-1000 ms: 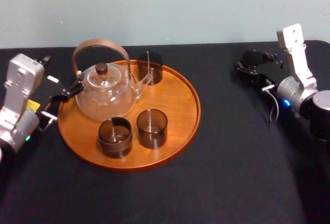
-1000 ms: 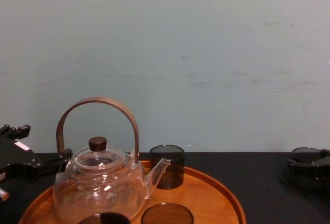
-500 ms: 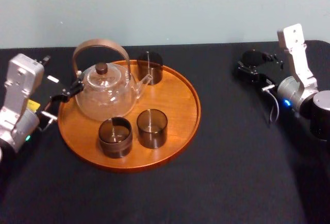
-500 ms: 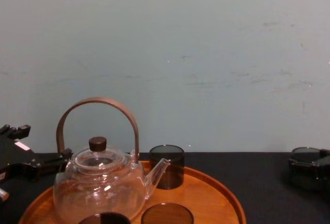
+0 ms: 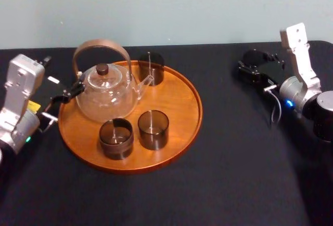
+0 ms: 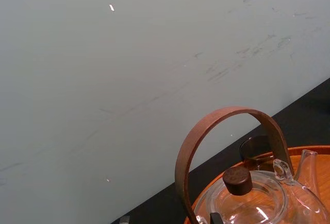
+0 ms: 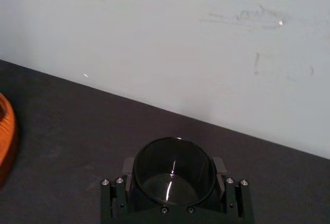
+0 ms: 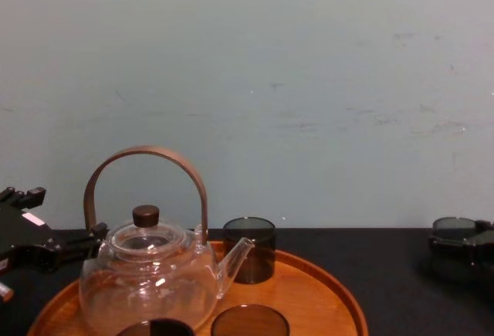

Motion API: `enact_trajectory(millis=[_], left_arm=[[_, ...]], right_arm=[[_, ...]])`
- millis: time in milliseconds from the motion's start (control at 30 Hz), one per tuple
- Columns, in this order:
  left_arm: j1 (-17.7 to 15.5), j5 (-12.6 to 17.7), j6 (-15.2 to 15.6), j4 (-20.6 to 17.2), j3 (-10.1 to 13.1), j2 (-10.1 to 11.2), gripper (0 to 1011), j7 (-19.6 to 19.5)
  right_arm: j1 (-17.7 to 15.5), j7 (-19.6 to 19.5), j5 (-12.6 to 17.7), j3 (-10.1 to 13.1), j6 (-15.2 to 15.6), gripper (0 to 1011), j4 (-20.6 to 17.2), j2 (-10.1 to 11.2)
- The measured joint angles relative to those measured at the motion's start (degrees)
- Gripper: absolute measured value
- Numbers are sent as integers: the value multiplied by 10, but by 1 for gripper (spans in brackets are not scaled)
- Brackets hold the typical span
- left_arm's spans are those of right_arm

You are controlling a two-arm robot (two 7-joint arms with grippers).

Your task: Pick up the glass from the table and place it on the tray.

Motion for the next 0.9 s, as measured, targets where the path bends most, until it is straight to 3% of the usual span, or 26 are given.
enact_trajectory(millis=[233,500,900], left_arm=[[0,0,0,0,0,0,1010,0],[0,0,0,0,0,0,1010,0],[0,0,0,0,0,0,1010,0]], right_arm=[[-21,6,2,-4,16,919,-53,5],[-54,21,2,-24,35,919,-139,12],[-79,39,6,-61,45,919,-207,16]])
